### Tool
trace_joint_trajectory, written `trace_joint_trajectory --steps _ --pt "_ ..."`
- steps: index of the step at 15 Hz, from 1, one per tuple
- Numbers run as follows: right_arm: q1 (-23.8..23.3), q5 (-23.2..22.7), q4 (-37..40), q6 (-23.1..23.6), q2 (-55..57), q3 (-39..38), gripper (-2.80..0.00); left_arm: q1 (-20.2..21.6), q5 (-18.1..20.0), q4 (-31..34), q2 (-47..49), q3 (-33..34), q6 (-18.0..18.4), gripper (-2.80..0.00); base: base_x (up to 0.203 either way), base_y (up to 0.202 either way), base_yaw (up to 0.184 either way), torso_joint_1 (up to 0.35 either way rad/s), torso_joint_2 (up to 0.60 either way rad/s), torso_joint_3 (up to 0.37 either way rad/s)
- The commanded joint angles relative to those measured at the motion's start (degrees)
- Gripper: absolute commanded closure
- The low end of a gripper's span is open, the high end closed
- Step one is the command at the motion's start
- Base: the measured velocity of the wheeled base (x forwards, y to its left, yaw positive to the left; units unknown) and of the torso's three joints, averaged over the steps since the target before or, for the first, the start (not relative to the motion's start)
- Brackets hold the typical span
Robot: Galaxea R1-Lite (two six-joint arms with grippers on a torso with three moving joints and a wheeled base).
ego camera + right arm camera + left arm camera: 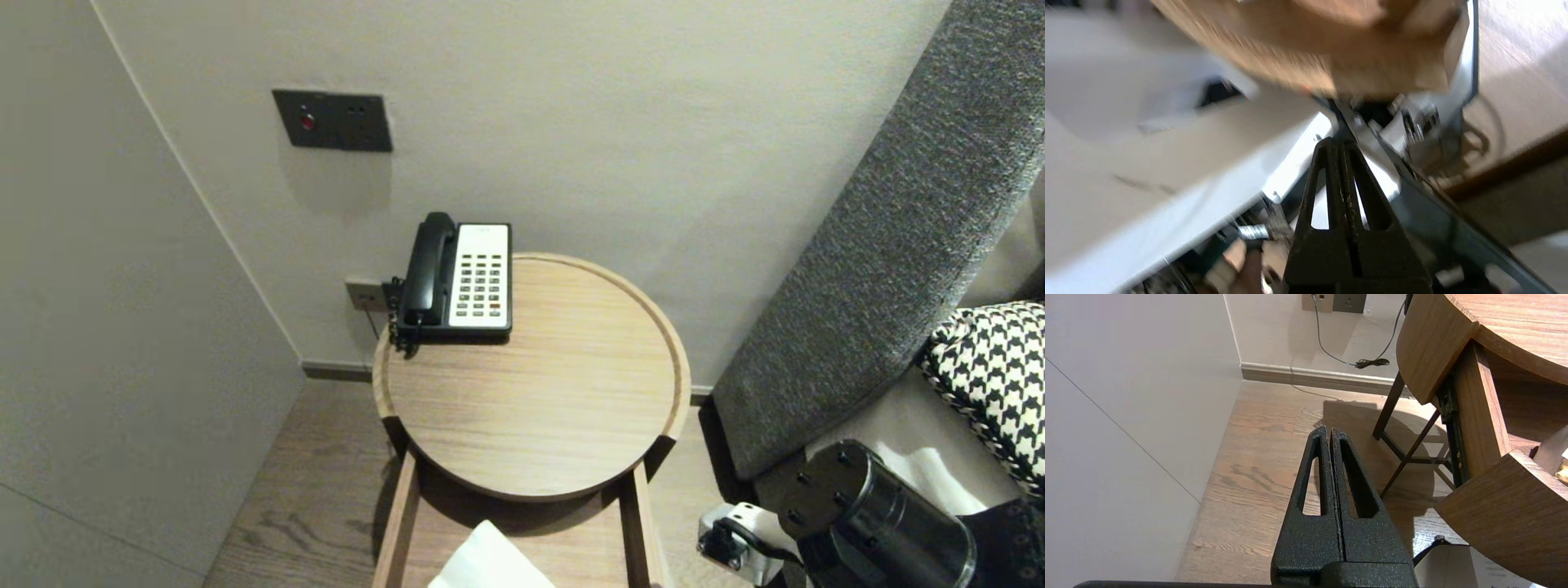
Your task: Close the nightstand drawer
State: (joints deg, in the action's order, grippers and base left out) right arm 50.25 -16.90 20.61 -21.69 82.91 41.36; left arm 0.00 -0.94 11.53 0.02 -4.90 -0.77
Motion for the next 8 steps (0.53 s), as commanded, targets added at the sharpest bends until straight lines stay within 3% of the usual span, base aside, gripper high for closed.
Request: trace_joint_trajectory --steps 1,6,8 --pt "0.11 -0.15 1.75 1.36 0.15 -0.44 0.0 0.0 -0.03 0.07 -0.02 -0.02 -0.02 0.0 0.0 0.0 0.0 0.0 0.0 0.0" --pt "0.5 -0.34 0.87 3.93 6.33 -3.09 0.0 0.0 -0.03 0.07 -0.02 0.03 -0.02 0.0 0.0 0.0 0.0 0.0 0.0 0.0" --pt "0.63 -0.26 -3.51 3.9 7.75 -3.9 0.0 0.0 -0.03 0.07 -0.02 -0.02 -0.02 0.0 0.0 0.0 0.0 0.0 0.0 0.0"
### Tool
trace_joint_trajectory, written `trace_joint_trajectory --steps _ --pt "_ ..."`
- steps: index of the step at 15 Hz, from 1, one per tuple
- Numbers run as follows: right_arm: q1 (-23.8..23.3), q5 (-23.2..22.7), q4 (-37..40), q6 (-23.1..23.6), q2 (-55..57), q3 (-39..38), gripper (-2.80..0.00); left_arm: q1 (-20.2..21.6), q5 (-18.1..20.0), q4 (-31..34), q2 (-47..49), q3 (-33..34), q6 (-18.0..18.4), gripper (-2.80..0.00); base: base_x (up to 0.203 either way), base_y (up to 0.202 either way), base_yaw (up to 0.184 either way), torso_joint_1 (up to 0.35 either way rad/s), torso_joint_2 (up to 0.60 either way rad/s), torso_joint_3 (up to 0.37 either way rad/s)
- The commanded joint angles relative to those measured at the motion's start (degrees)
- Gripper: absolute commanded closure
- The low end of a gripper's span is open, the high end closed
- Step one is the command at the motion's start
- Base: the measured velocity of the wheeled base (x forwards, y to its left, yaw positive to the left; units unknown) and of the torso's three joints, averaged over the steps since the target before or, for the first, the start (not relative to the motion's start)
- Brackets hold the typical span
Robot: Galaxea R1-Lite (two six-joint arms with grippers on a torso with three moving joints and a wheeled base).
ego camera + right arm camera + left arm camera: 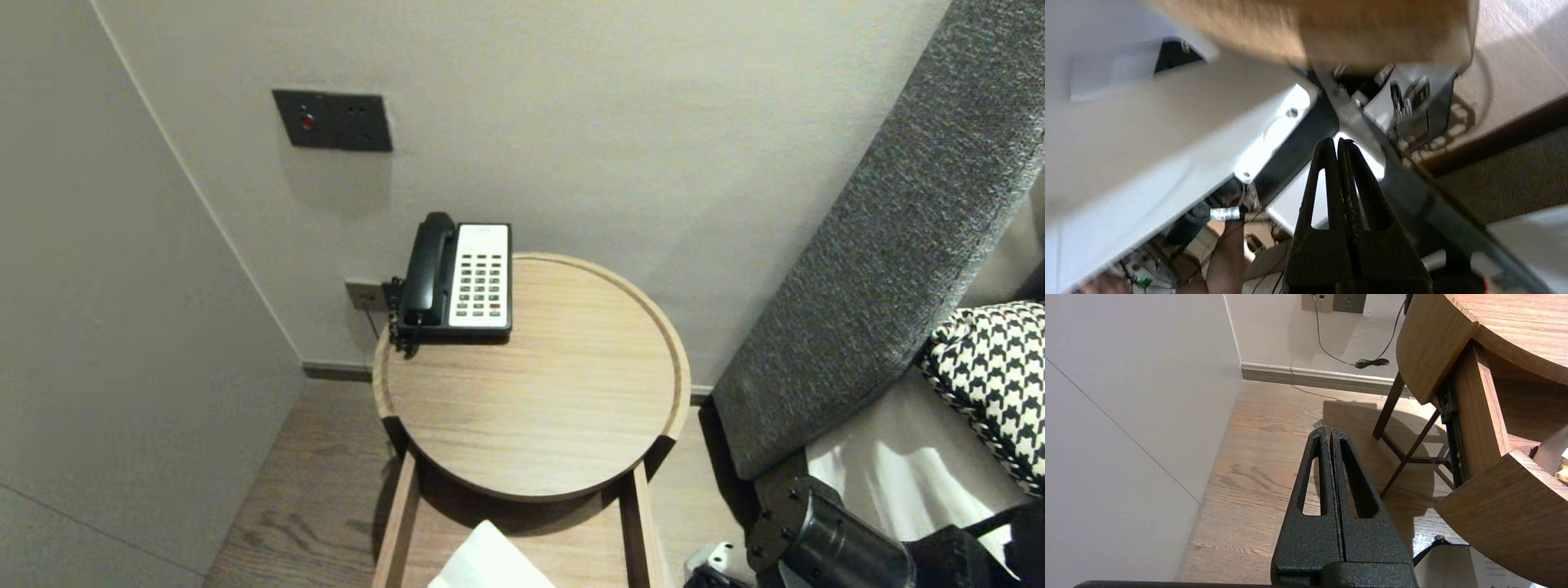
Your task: Close the nightstand drawer
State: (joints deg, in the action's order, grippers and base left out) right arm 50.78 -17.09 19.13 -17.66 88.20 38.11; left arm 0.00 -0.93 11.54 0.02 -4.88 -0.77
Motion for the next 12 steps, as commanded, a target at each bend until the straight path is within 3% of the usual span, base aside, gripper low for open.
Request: trace_joint_trajectory --steps 1,8,12 --pt "0.09 0.02 -4.18 -0.31 2.36 -1.15 0.0 0.0 -0.04 0.06 -0.02 -0.05 -0.02 0.0 0.0 0.0 0.0 0.0 0.0 0.0" --pt "-0.58 0.46 -12.13 -1.15 2.06 -2.84 0.0 0.0 -0.04 0.06 -0.02 -0.01 -0.02 0.0 0.0 0.0 0.0 0.0 0.0 0.0" --pt "-0.6 1.59 -14.12 -4.28 2.66 -1.82 0.0 0.0 -0.04 0.06 -0.02 -0.05 -0.02 0.0 0.0 0.0 0.0 0.0 0.0 0.0"
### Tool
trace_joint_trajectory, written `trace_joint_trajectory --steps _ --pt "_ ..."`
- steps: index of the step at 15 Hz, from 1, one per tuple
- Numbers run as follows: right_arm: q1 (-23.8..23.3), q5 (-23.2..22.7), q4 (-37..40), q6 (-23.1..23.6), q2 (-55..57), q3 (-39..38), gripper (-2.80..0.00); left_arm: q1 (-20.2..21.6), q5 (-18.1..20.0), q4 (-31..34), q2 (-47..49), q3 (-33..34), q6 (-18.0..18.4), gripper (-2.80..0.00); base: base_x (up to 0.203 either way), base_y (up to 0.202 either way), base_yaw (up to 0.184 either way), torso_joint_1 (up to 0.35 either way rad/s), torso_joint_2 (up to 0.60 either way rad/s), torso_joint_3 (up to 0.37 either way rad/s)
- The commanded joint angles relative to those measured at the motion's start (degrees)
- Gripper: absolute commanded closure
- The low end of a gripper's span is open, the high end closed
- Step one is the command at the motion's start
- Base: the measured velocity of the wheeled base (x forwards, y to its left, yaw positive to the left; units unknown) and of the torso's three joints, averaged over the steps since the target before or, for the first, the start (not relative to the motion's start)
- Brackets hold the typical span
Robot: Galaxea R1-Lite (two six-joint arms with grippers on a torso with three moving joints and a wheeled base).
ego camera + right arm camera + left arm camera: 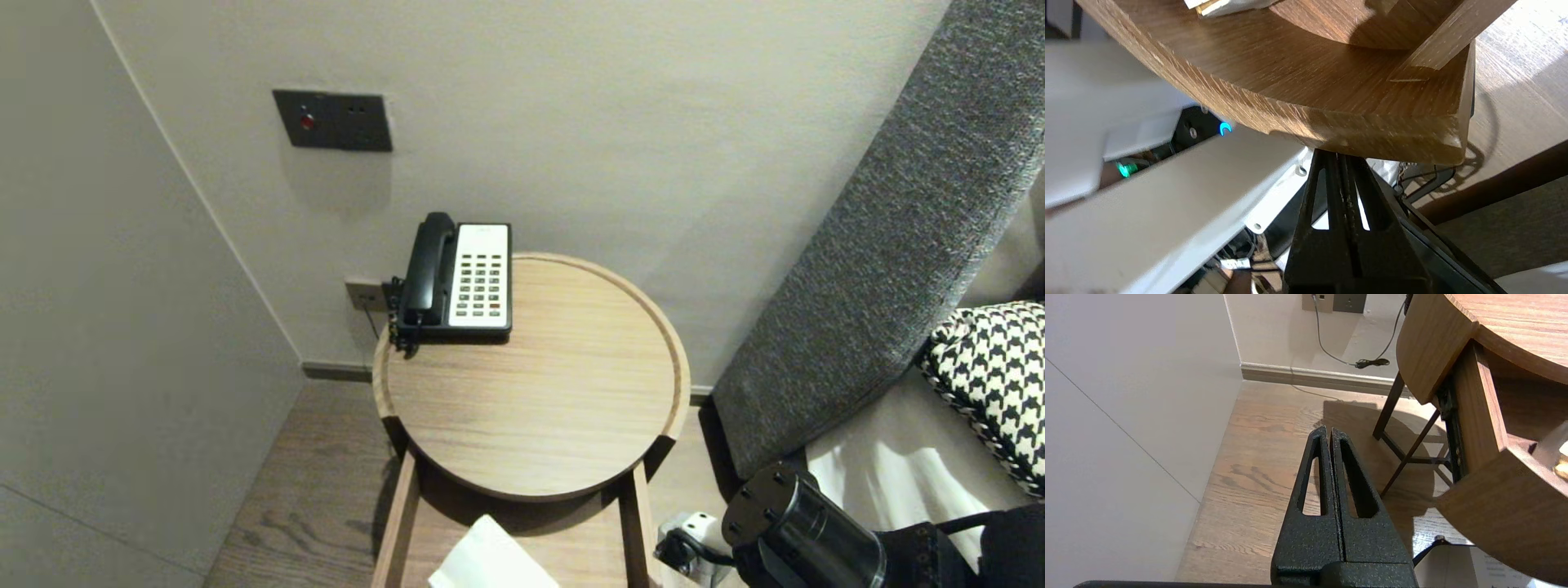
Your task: Close the nightstand drawer
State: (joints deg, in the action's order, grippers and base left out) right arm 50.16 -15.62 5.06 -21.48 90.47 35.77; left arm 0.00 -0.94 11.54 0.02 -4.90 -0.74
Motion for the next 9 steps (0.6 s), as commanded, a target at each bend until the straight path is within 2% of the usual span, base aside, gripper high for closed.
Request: trace_joint_trajectory --steps 1,9 --pt "-0.08 0.53 -0.05 -0.75 0.5 0.79 0.0 0.0 -0.03 0.06 -0.02 -0.02 -0.05 0.0 0.0 0.0 0.0 0.0 0.0 0.0" --pt "-6.83 1.29 -0.14 -0.84 3.35 5.71 0.0 0.0 -0.03 0.06 -0.02 -0.02 -0.05 0.0 0.0 0.0 0.0 0.0 0.0 0.0"
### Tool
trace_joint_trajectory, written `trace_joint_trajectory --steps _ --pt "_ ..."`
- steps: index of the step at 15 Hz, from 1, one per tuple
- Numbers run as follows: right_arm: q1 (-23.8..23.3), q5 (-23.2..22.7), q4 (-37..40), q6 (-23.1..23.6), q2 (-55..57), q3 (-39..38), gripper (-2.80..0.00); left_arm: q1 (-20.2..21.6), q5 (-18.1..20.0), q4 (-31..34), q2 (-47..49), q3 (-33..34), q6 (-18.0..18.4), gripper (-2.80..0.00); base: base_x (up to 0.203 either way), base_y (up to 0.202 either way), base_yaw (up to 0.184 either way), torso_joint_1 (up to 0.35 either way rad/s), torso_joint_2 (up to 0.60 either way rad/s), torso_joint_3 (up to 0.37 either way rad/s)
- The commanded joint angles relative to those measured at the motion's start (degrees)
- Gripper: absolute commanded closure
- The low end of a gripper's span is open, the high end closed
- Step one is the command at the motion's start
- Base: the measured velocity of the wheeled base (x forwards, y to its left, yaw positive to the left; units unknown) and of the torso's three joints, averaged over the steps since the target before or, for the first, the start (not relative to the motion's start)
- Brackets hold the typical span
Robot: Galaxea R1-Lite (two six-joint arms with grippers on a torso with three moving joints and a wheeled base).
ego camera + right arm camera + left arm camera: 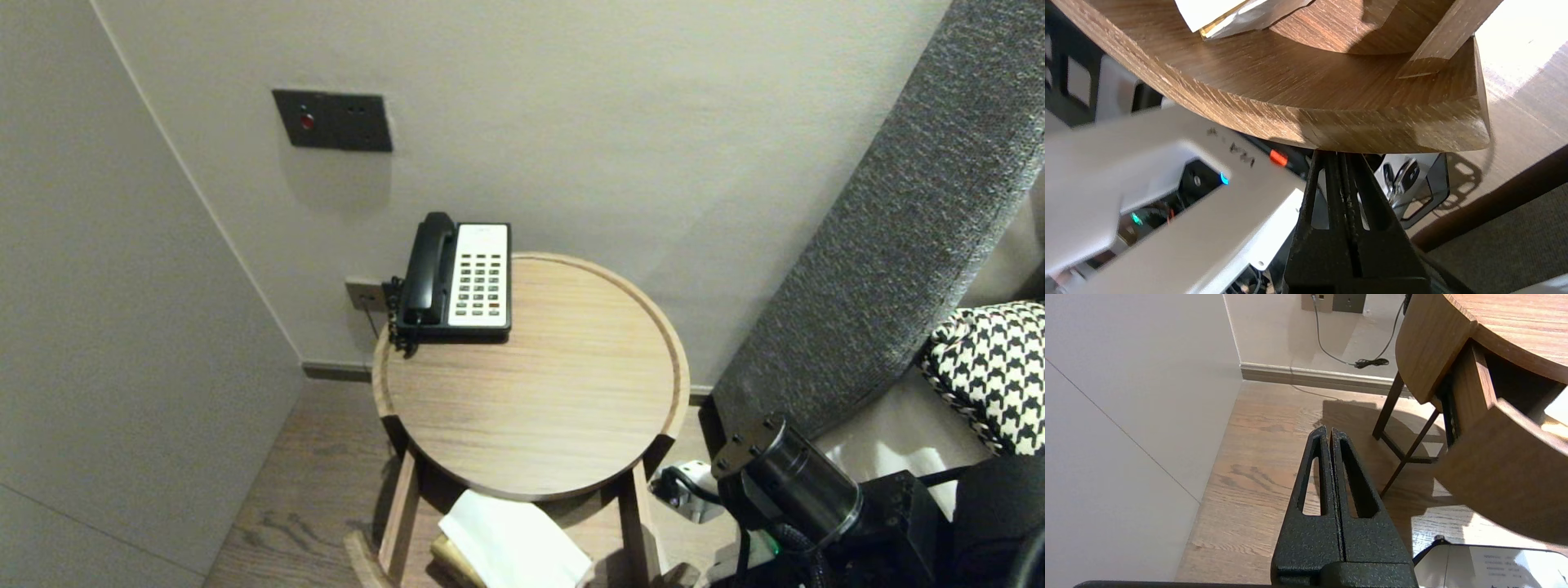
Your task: Close the nightstand drawer
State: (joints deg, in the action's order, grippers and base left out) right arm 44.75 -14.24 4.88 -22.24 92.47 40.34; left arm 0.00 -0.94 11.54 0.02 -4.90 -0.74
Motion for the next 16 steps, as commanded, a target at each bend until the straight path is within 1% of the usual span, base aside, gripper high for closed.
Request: trace_joint_trajectory --steps 1,11,16 --pt "-2.47 -0.09 0.05 -0.09 1.8 1.85 0.0 0.0 -0.03 0.06 -0.02 -0.02 -0.05 0.0 0.0 0.0 0.0 0.0 0.0 0.0" --pt "-8.32 0.09 0.05 -0.18 6.53 9.21 0.0 0.0 -0.03 0.06 -0.02 -0.02 -0.05 0.0 0.0 0.0 0.0 0.0 0.0 0.0" --pt "-9.22 1.23 0.05 -0.26 7.99 12.19 0.0 0.0 -0.03 0.06 -0.02 -0.02 -0.05 0.0 0.0 0.0 0.0 0.0 0.0 0.0"
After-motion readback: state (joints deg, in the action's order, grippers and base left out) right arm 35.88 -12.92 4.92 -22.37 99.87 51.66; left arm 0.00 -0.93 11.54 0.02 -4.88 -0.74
